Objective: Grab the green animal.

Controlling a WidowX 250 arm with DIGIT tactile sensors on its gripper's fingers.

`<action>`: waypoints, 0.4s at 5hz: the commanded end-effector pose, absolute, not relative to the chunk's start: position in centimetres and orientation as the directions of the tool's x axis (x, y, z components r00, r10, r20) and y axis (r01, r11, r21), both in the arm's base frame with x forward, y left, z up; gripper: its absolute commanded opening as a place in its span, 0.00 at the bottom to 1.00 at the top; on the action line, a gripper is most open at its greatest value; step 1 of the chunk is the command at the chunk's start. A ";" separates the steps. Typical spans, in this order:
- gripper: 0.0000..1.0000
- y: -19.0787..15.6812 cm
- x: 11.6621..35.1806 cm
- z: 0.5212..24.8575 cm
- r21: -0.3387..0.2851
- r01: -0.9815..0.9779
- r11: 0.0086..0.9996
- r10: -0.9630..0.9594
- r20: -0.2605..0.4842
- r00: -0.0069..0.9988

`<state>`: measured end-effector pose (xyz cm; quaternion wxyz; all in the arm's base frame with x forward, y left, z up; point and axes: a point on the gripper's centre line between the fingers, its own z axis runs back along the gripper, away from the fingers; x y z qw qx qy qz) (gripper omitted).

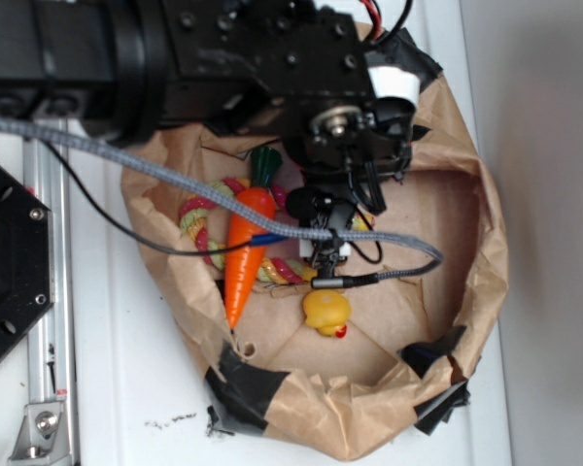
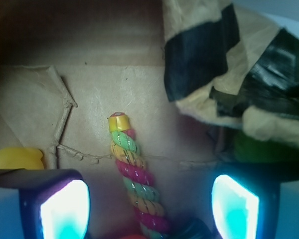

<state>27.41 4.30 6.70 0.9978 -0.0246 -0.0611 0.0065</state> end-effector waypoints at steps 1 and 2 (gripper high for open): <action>1.00 2.5 27.4 10.8 -0.067 0.050 0.997 -0.032 0.238 0.971; 1.00 2.2 27.5 10.7 -0.096 0.051 0.994 -0.027 0.232 0.972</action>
